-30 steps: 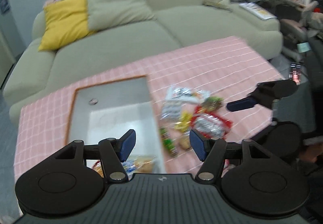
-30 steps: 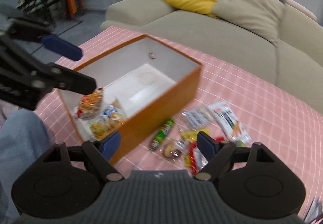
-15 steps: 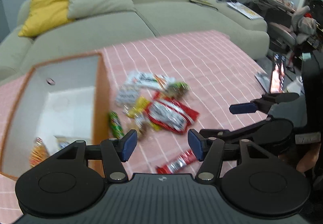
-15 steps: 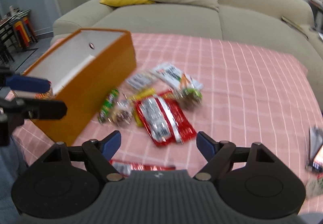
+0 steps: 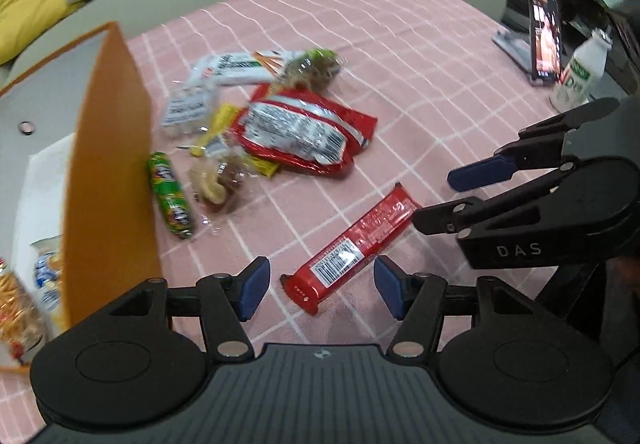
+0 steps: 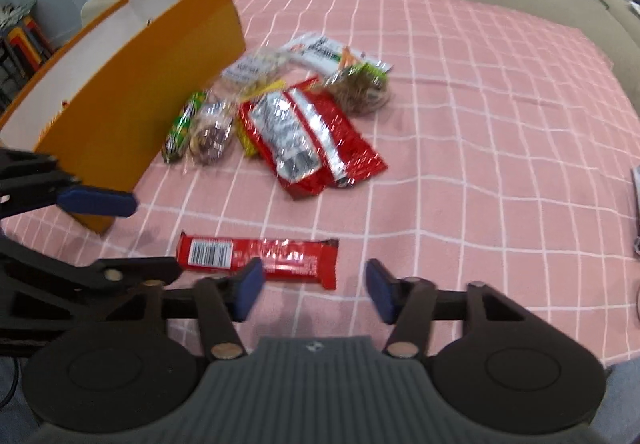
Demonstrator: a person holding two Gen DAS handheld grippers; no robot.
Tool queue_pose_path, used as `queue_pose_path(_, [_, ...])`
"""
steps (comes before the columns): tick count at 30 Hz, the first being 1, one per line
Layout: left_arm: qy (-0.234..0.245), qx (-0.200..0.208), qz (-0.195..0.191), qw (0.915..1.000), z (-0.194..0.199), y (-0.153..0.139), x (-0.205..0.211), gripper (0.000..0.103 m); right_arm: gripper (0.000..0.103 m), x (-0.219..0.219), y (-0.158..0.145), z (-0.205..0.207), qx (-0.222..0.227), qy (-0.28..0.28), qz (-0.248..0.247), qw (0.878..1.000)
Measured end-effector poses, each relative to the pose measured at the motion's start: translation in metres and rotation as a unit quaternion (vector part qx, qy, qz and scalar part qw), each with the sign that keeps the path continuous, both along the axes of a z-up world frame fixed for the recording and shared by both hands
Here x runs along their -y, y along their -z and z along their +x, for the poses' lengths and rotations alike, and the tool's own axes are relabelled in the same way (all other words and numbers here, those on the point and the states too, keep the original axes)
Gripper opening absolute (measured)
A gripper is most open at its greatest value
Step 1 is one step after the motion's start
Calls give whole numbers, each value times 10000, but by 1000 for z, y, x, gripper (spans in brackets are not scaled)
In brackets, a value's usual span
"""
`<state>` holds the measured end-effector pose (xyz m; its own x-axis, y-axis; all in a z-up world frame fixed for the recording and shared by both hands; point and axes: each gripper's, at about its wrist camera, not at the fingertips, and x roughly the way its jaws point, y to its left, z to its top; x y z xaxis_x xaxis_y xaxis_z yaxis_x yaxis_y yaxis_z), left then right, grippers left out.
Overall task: Organize snacks
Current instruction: 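Grasp the red chocolate bar with the left gripper while the right grasps the red-silver bag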
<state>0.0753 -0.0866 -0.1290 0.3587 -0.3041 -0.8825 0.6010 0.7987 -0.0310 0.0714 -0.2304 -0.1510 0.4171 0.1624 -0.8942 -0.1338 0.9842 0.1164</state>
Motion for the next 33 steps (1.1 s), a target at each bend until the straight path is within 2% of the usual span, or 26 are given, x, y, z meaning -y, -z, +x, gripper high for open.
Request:
queue_pose_path(1, [50, -8, 15, 10000, 2, 3, 1, 71, 34, 0, 3, 0, -77, -8, 1, 10000])
queue_pose_path(5, [296, -62, -7, 9995, 12, 11, 7, 73, 26, 0, 11, 3, -275, -74, 108, 9995])
queue_pose_path(7, [390, -112, -9, 9992, 16, 14, 10, 73, 16, 0, 14, 5, -322, -80, 136, 9994])
queue_pose_path(18, [715, -481, -20, 9963, 34, 31, 31, 70, 11, 9, 22, 31, -213, -102, 467, 9986])
queue_pose_path(20, [786, -533, 64, 9955, 36, 36, 37, 66, 11, 9, 23, 35, -194, -126, 510, 9984])
queue_pose_path(24, [777, -340, 347, 9958, 37, 38, 45, 46, 10, 11, 24, 41, -178, -177, 590, 9979])
queue_pose_path(25, [744, -346, 385, 9959, 38, 38, 46, 38, 11, 11, 23, 42, -161, -222, 604, 9978])
queue_pose_path(28, [483, -482, 342, 9971, 44, 36, 43, 33, 18, 12, 18, 47, -53, -396, 568, 9976])
queue_pose_path(30, [243, -515, 361, 9977, 45, 35, 41, 28, 18, 13, 14, 51, 121, -549, 443, 9974])
queue_pose_path(32, [-84, -564, 331, 9978, 45, 34, 35, 27, 34, 12, 9, 56, 315, -724, 302, 9964])
queue_pose_path(33, [-245, -594, 299, 9975, 45, 32, 31, 27, 48, 11, 7, 59, 396, -796, 234, 9958])
